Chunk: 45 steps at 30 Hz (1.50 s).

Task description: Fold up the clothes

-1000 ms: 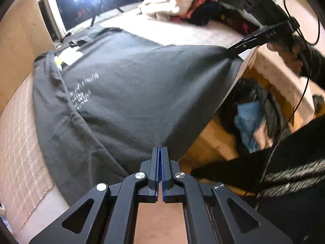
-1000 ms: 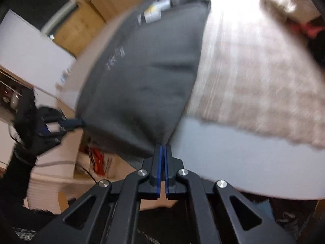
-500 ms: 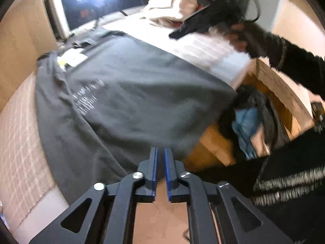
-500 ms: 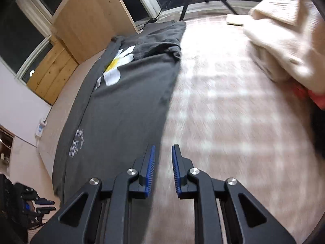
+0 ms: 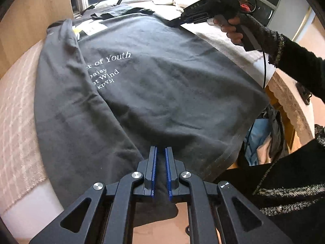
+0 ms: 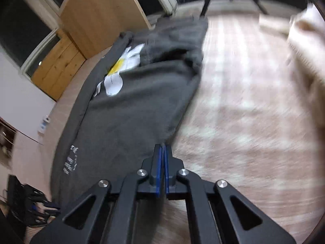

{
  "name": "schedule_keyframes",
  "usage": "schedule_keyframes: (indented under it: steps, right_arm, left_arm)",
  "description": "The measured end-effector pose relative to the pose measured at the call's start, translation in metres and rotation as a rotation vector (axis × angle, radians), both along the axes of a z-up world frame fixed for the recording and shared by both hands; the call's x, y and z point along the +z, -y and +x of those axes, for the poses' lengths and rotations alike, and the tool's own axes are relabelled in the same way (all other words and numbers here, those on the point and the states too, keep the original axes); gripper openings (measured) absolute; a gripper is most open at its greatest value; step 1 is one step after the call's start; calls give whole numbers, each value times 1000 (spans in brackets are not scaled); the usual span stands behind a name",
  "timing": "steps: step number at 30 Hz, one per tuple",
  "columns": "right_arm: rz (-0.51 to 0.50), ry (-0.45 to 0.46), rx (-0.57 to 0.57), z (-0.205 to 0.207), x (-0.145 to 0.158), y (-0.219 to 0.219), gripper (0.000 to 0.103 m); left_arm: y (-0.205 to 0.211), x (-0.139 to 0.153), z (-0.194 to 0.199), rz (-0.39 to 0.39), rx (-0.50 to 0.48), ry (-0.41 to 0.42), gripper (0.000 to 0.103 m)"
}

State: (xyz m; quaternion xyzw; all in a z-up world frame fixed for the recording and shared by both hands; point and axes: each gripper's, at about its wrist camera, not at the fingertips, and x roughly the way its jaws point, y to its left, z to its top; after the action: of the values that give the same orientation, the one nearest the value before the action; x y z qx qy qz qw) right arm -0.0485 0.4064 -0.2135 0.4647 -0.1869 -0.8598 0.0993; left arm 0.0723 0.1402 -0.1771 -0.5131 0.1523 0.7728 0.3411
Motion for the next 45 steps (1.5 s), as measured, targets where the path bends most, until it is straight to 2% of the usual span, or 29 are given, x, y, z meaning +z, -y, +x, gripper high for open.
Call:
schedule_keyframes:
  steps: [3, 6, 8, 10, 11, 16, 18, 21, 22, 23, 24, 25, 26, 27, 29, 31, 34, 36, 37, 38, 39, 40, 41, 42, 43, 45]
  right_arm:
    - [9, 33, -51, 1, -6, -11, 2]
    - [42, 43, 13, 0, -11, 12, 3]
    - [65, 64, 14, 4, -7, 17, 10]
    - [50, 82, -5, 18, -3, 13, 27]
    - [29, 89, -9, 28, -3, 10, 30]
    - [-51, 140, 5, 78, -7, 17, 32]
    - [-66, 145, 8, 95, -6, 28, 35]
    - [-47, 145, 37, 120, -8, 47, 37]
    - [-30, 134, 44, 126, -7, 54, 38]
    - [1, 113, 51, 134, -6, 61, 38]
    - [45, 91, 62, 140, -5, 68, 38]
    - [105, 73, 77, 142, -3, 75, 34]
    - [145, 78, 96, 142, -3, 82, 22]
    - [140, 104, 112, 142, -5, 84, 4]
    - [67, 153, 134, 145, -6, 78, 3]
    - [63, 177, 126, 150, -4, 68, 3]
    - [81, 194, 94, 151, 3, 51, 6]
    - [40, 163, 36, 146, 21, 31, 6]
    - [28, 134, 12, 141, 34, 22, 8]
    - [24, 104, -8, 135, 46, 14, 9]
    - [22, 76, -23, 127, 59, 6, 14]
    - [22, 48, -31, 118, 71, 0, 25]
    - [25, 25, -39, 107, 83, -6, 30]
    - [32, 9, -46, 97, 94, -11, 39]
    - [40, -12, -47, 85, 104, -15, 41]
    - [72, -41, -44, 60, 117, -20, 41]
  left_arm:
    - [1, -1, 1, 0, -7, 1, 9]
    - [1, -1, 2, -5, -14, 5, 9]
    - [-2, 1, 4, -22, -27, 21, 8]
    - [-9, 11, 11, 0, -45, 5, 8]
    - [-14, 14, 16, 13, -63, -5, 9]
    - [-25, 2, 30, -31, -136, 11, 10]
    - [-28, 9, 36, -17, -132, -2, 9]
    - [-39, 22, 46, 24, -169, -57, 19]
    - [-45, 22, 50, 12, -188, -72, 28]
    - [-49, 19, 52, -10, -205, -83, 30]
    - [-52, 15, 53, -28, -221, -82, 29]
    - [-53, 10, 54, -40, -234, -82, 29]
    - [-54, 6, 57, -47, -243, -89, 28]
    - [-55, 3, 59, -54, -252, -96, 26]
    - [-54, 1, 58, -56, -236, -93, 11]
    - [-47, 2, 57, -40, -225, -36, 3]
    - [-43, 5, 68, -63, -225, -32, 3]
    - [-48, 18, 75, -28, -205, -52, 4]
    - [-51, 26, 78, -9, -196, -69, 7]
    - [-57, 33, 81, 9, -191, -91, 18]
    - [-68, 39, 83, 29, -192, -119, 26]
    - [-82, 46, 85, 62, -195, -147, 38]
    - [-97, 49, 86, 100, -202, -160, 43]
    - [-112, 48, 86, 127, -215, -166, 43]
    - [-128, 46, 88, 145, -234, -173, 44]
    - [-160, 34, 93, 106, -283, -210, 44]
